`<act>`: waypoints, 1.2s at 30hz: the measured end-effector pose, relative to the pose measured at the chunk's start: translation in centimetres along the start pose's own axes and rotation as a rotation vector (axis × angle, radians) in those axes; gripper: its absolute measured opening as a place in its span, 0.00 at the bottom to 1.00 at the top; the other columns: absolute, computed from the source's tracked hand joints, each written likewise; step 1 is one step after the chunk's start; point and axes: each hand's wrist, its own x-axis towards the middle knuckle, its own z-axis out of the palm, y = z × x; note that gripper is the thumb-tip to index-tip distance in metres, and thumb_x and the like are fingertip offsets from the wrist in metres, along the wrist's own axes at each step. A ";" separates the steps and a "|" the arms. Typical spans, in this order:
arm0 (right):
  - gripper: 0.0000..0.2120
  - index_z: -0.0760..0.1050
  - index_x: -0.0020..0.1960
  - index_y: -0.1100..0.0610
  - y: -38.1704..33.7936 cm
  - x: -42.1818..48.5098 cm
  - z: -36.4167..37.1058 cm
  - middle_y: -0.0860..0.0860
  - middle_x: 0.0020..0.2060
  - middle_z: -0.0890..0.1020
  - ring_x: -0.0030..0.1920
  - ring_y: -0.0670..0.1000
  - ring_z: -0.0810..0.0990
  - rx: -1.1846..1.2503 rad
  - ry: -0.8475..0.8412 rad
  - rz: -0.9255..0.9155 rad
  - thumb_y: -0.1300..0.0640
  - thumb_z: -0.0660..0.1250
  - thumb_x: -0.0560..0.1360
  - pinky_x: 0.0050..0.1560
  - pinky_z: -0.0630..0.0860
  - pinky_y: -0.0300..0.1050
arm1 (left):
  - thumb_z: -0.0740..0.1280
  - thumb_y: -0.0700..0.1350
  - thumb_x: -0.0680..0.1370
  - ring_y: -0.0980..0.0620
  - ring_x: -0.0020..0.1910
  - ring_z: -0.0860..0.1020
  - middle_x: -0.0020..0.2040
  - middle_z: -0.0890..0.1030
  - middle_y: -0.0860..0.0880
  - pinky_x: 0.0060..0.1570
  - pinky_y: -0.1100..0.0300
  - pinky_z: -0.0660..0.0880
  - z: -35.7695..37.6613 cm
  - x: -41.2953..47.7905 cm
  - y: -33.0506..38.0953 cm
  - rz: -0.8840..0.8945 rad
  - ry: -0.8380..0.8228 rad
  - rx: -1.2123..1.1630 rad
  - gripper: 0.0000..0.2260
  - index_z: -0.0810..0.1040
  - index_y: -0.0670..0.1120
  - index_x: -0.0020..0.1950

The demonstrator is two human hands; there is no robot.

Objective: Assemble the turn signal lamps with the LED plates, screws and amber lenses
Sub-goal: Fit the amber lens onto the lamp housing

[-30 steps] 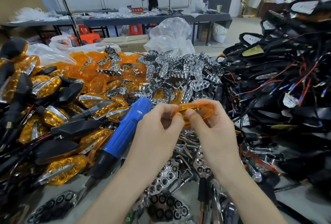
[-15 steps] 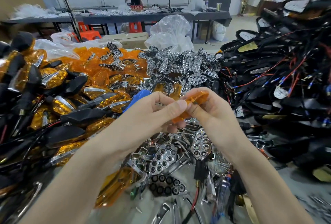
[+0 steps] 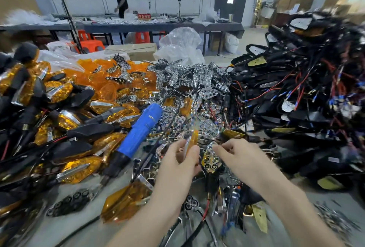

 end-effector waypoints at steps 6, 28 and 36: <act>0.17 0.73 0.43 0.52 0.2 0.2 0.6 0.49 0.35 0.79 0.32 0.47 0.76 0.020 -0.047 0.019 0.39 0.62 0.81 0.28 0.65 0.43 | 0.69 0.49 0.80 0.59 0.49 0.83 0.50 0.83 0.54 0.60 0.53 0.79 1.6 -0.1 0.6 -0.004 -0.064 0.050 0.07 0.76 0.57 0.57; 0.12 0.78 0.60 0.47 0.7 3.2 2.7 0.54 0.60 0.85 0.56 0.59 0.86 1.385 -0.104 -0.264 0.47 0.65 0.78 0.53 0.83 0.58 | 0.71 0.67 0.72 0.56 0.64 0.79 0.64 0.81 0.58 0.66 0.49 0.70 -1.3 3.9 4.0 0.273 -0.323 0.069 0.19 0.77 0.70 0.62; 0.10 0.82 0.58 0.47 0.6 3.2 2.0 0.61 0.58 0.84 0.52 0.59 0.84 1.506 -0.064 -0.182 0.56 0.70 0.79 0.45 0.85 0.52 | 0.67 0.50 0.78 0.52 0.68 0.77 0.67 0.80 0.52 0.67 0.53 0.71 -1.8 5.1 3.2 0.254 -0.451 0.048 0.20 0.74 0.66 0.68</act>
